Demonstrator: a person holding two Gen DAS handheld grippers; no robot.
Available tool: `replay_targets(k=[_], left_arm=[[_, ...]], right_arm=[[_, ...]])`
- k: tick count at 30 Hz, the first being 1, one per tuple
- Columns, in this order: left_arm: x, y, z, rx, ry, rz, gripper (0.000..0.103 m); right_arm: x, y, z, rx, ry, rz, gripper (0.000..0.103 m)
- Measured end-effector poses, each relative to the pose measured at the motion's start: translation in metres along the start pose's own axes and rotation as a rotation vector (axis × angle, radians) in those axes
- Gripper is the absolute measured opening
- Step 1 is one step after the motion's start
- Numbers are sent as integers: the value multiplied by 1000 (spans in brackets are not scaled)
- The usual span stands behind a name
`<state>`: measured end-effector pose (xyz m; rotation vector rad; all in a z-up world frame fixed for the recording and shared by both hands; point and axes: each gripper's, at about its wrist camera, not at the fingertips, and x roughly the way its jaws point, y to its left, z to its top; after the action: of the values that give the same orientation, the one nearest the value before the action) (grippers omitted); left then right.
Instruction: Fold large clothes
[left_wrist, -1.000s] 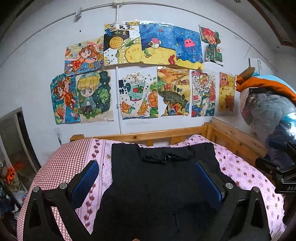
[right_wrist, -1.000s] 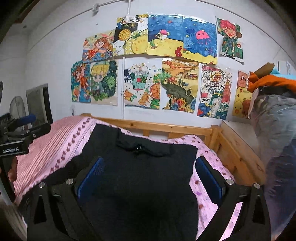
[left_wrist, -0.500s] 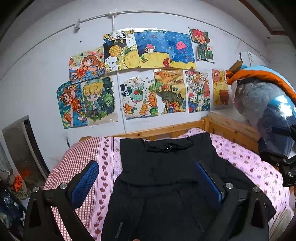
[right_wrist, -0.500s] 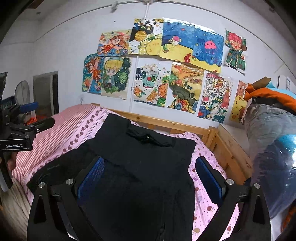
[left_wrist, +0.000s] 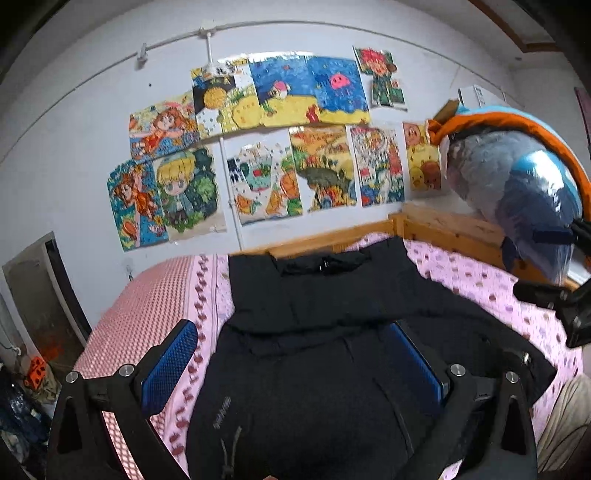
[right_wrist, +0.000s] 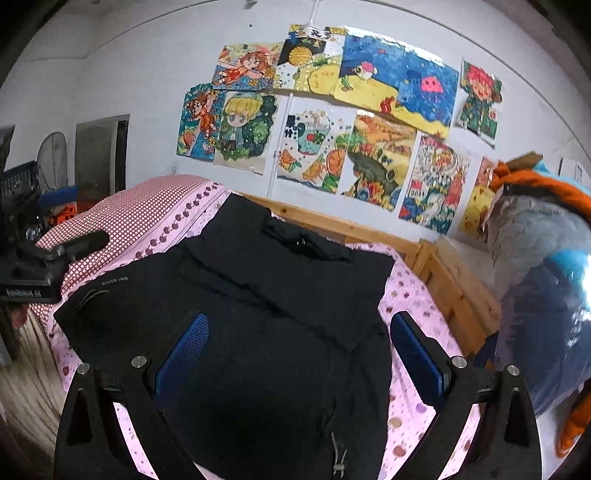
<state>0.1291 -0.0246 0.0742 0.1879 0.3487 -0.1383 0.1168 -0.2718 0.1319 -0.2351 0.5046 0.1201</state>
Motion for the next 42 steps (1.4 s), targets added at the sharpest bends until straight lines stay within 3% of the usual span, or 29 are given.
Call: replay_targets(k=[19,29,36,42], left_arm=[[22,-8,-47,22,135,30,103],[32,-13,-70,61,194,34,103],[22,-9,-83,83,181,-41,103],[3,-6,-101,201,160,-168,103]], right_arm=[[26,-23,-77,82,154,38,97],[37,-14,-106,76,215,85,97],[36,-3,-117,45,237,162,97],[36,19,-135,-118,321,210,97]])
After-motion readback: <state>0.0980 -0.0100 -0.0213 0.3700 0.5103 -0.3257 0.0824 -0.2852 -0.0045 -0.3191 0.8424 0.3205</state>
